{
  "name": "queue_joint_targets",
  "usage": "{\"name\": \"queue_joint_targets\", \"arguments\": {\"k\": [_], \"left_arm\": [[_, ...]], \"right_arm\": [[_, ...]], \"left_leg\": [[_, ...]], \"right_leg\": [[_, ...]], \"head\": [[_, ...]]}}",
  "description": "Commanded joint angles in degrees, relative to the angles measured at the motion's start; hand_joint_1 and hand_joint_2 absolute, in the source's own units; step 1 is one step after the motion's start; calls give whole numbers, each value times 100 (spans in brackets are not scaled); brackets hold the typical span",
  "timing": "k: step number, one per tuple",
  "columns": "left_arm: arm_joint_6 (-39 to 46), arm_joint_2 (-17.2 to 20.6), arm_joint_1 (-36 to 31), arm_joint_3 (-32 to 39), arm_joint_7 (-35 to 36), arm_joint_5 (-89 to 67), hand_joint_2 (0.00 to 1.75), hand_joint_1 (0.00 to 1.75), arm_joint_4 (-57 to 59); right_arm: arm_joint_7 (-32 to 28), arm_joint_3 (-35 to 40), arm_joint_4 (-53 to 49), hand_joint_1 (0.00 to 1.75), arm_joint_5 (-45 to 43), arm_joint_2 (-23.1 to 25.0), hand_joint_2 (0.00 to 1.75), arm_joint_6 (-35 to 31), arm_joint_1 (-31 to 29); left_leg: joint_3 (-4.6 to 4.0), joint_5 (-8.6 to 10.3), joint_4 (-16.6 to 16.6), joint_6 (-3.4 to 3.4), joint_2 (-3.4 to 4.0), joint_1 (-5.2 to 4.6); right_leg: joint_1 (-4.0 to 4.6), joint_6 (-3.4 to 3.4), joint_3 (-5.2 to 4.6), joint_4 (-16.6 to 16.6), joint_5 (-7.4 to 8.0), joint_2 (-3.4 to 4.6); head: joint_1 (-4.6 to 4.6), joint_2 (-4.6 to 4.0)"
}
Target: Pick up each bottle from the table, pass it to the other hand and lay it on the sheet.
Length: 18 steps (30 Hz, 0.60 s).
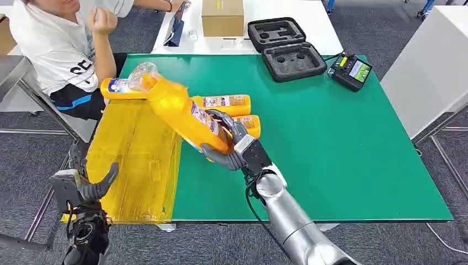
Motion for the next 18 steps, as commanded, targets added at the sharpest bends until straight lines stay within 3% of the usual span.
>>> {"name": "queue_joint_targets", "arguments": {"k": [1,5,18], "left_arm": [[-1080,-140,271,-65,522,832,175,0,-452],[-2039,-184,496,-690,930,1290,175,0,-921],[-2830,-39,538,-1697,1445,2017,175,0,-1413]], "right_arm": [[2,388,-218,175,-281,-196,175,-731,193],[2,530,183,175,-182,-164,175,-682,284],[2,1351,929,175,-38,65,175,-442,547]], "left_leg": [[30,-15,-4,0,-3,-1],[21,-11,-3,0,-9,1],[10,-8,-5,-1,-1,1]], "right_leg": [[-2,0,30,-4,-15,3],[0,0,22,-6,-11,-5],[1,-1,10,-6,-6,1]], "head": [[0,0],[0,0],[-2,0]]}}
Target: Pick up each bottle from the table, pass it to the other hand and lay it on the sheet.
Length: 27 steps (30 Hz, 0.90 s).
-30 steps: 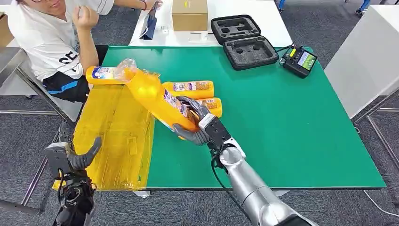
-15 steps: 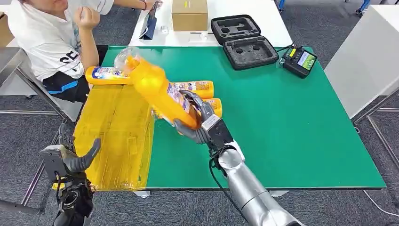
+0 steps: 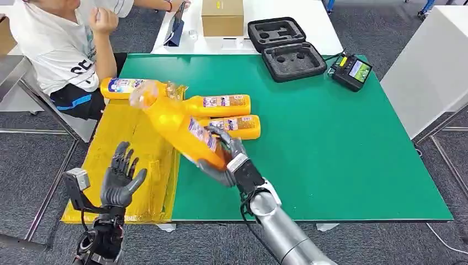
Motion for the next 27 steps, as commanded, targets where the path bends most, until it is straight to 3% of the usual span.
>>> {"name": "queue_joint_targets", "arguments": {"k": [1,27], "left_arm": [[-231,107,24,-790,214,368,175,0,-297],[-424,300,84,-1184,307,575,175,0,-406]], "right_arm": [[2,753,949,175,70,98,175,91,-32],[2,808,1484,175,-16,166,175,197,-210]], "left_leg": [[36,-14,-7,-3,0,1],[14,-4,-6,-1,-1,0]], "right_leg": [[0,-3,33,-5,-13,6],[-1,-1,14,-4,-4,4]], "head": [[0,0],[2,0]]}}
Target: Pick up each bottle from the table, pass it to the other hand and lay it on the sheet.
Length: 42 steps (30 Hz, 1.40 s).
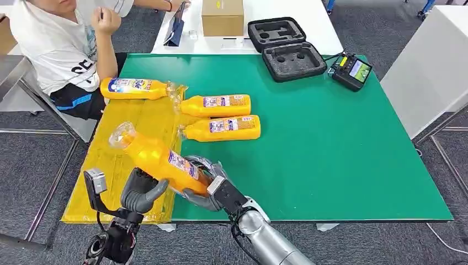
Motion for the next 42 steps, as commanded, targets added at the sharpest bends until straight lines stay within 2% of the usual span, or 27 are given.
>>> {"name": "queue_joint_targets", "arguments": {"k": [1,11,16,17,18,19,34,36,42], "left_arm": [[18,154,-106,-209,32,-9,175,0,95],[109,160,-201,-219,-2,-80,175,0,150],[123,140,-244,-220,-5,-105,175,0,214],[126,132,-244,-216,-9,-103,175,16,216],[139,124,-241,-207,-25,-106,175,126,209],[169,105,-239,-177,-59,-101,175,171,199],[329,65,-231,-60,-218,-191,175,175,76],[435,58,-228,-36,-273,-275,175,175,54],[514,61,-232,-25,-310,-336,175,175,35]], "right_arm": [[2,179,722,175,119,35,175,31,-316],[24,413,1400,175,516,209,175,105,-514],[84,495,1477,175,636,232,175,177,-514],[89,503,1483,175,659,235,175,174,-518],[92,501,1487,175,667,240,175,186,-524],[93,500,1489,175,689,243,175,184,-527],[111,437,1515,175,839,247,175,213,-571],[71,389,1488,0,833,256,175,130,-569],[67,373,1455,0,851,256,175,59,-573]], "left_leg": [[34,-10,-6,-2,-1,-2],[21,-6,-4,-2,-4,0],[47,-18,-2,-4,-6,0],[30,-8,-6,-2,-9,1],[31,-8,-5,-2,-11,0],[37,-10,-6,-2,-17,-1],[31,-11,-1,-1,-14,0],[26,-8,-2,-1,-14,1],[26,-9,-2,-1,-12,1]], "right_leg": [[-2,-2,31,-2,-10,5],[0,-2,20,-3,-7,0],[-1,-4,44,1,-20,2],[1,-2,30,-5,-11,-4],[0,-2,30,-3,-12,-6],[-1,-2,38,-4,-16,-11],[0,-1,32,-1,-15,-8],[0,-1,26,-2,-12,-9],[0,-1,26,-1,-13,-7]], "head": [[0,0],[0,0],[0,0],[0,0],[0,0],[2,0],[0,0],[0,0],[0,0]]}}
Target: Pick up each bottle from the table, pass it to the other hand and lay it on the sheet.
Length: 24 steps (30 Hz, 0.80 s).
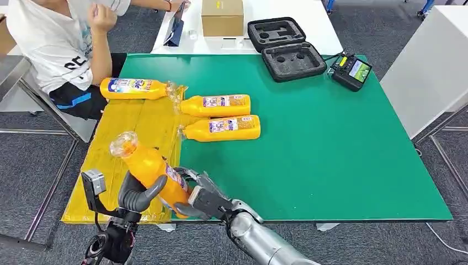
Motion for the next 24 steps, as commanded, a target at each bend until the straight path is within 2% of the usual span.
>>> {"name": "queue_joint_targets", "arguments": {"k": [1,2,3,5,11,12,14,16,17,19,23,24], "left_arm": [[80,-25,-203,36,-35,-39,175,175,74],[135,-30,-193,51,-58,-73,175,175,63],[244,-44,-184,83,-113,-159,175,175,36],[414,-48,-175,147,-184,-314,175,175,-21],[1300,-11,-166,481,-681,-1238,175,175,-78],[1451,-17,-166,561,-759,-1385,175,175,-79],[1592,-10,-174,620,-852,-1558,175,175,-76],[2033,-41,-210,701,-1009,-1983,175,175,-49],[2581,-4,-281,741,-1245,-2655,175,175,22],[3492,115,-595,766,-1359,-3830,175,175,424],[4293,412,-1431,798,-1122,-5199,175,175,1879],[4350,282,-1660,1112,-1059,-6193,175,175,2236]], "right_arm": [[-14,87,330,0,3,-52,175,-72,-178],[-22,54,304,0,-3,-47,175,-151,-163],[-61,30,245,0,-6,-46,0,-223,-152],[-79,-32,-57,0,-61,-82,0,-351,-91],[-79,98,-2207,0,-161,-397,0,-787,392],[-79,159,-2648,0,-47,-444,0,-1063,481],[-70,207,-2895,0,-45,-461,0,-1103,542],[-79,393,-3489,0,40,-541,0,-1587,674],[-79,622,-3865,0,85,-632,0,-1938,729],[-79,1066,-4410,0,84,-767,0,-2464,742],[-79,1396,-4404,0,119,-701,0,-2459,652],[-71,1373,-4070,0,177,-607,175,-2199,588]], "left_leg": [[19,-6,-4,-1,-11,0],[16,-6,-3,-1,-8,1],[29,-10,-4,-2,-11,1],[29,-10,-4,-1,-14,-1],[3,-4,1,-1,-6,2],[17,-9,1,-1,-13,1],[21,-12,1,-1,-14,1],[13,-8,1,-1,-9,1],[26,-16,3,-2,-11,1],[1,-2,1,0,-16,1],[29,-7,-5,-4,-25,0],[29,-5,-8,-4,-28,1]], "right_leg": [[-1,-1,21,-3,-9,-6],[0,-1,18,-3,-7,-4],[1,-2,31,-3,-13,-5],[-2,-1,31,-1,-15,-7],[3,-1,5,0,-5,-4],[0,-1,18,3,-13,-8],[1,-2,23,3,-16,-8],[1,-1,14,1,-10,-5],[1,-1,28,4,-19,-5],[1,0,5,2,-7,-14],[-1,-4,31,2,-17,-20],[1,-4,32,-3,-15,-22]], "head": [[-4,0],[-2,0],[-2,0],[-2,0],[-2,0],[-4,0],[-2,0],[-2,0],[-6,0],[0,0],[-4,0],[0,0]]}}
